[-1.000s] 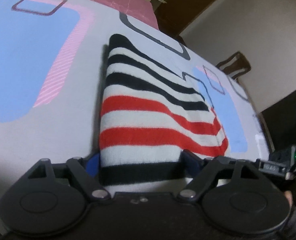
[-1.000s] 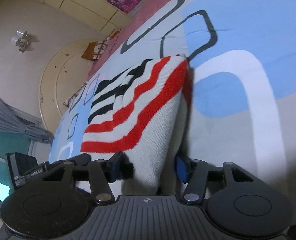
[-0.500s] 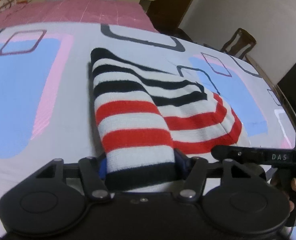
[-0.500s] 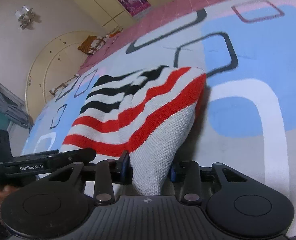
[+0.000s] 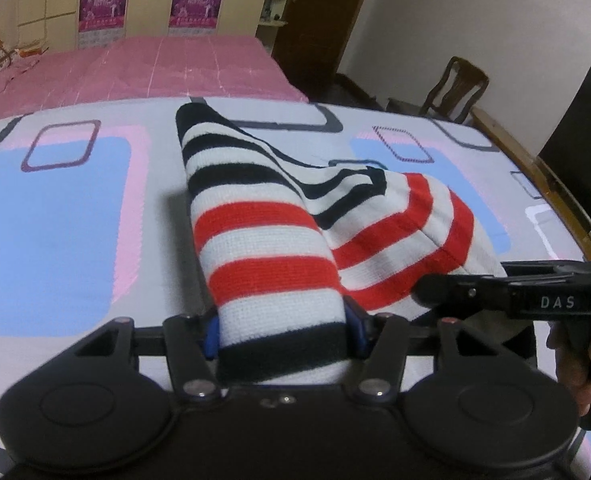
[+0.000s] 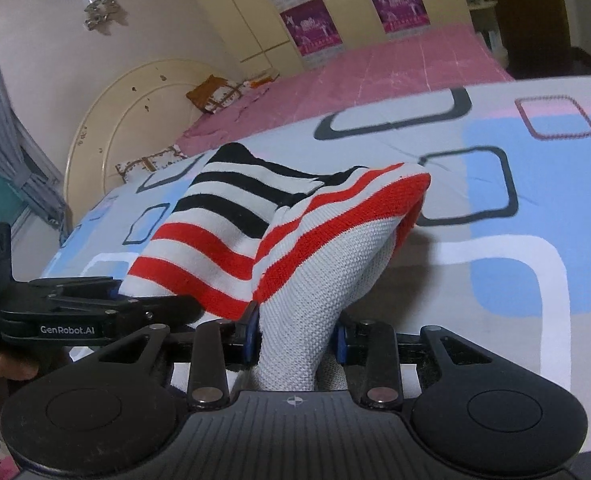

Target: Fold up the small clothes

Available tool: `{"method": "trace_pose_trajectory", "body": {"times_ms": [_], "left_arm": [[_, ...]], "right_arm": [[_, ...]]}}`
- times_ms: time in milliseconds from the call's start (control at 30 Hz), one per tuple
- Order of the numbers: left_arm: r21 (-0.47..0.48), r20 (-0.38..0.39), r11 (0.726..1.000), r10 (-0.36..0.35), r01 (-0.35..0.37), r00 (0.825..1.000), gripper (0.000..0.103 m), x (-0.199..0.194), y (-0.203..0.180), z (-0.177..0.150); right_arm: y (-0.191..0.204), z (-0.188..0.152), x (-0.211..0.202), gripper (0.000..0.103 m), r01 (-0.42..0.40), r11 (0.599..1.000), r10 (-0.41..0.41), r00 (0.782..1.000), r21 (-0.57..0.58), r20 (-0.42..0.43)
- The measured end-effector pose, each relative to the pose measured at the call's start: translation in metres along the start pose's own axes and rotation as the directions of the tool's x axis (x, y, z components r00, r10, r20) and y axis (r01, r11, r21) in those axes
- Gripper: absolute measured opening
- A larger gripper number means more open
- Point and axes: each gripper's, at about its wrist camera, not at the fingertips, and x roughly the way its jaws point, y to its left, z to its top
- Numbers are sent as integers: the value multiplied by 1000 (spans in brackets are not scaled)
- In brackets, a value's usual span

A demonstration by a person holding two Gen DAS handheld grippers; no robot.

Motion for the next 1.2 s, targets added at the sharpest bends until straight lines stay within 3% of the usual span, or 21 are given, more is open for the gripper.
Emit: {"method": "trace_pose_trajectory", "body": {"times_ms": [333,800,1067,1133,1200], "left_arm": [[9,30,999,-44,43,999,56,-46,70,-12],[-52,18,999,-9,10,1000,56,-105,223,-37],[-155,0,987,-51,51,999,57,-88,285,-54],[-206,-7,976,-77,74,997,63,-77,298,-65],[-233,12,968,-90,91,996,69,-71,305,-73]], "right_arm": [[83,-5,27,35,49,997,-48,999,-54,8],[213,-22,145,35,-12,998,10,999,-68,-33],[218,-33,202,35,-16,1000,18,997,23,-81],[206,-39,218,35,17,999,-11,993,47,-120],[189,-44,223,35,-7,994,20,993,107,-120]]}}
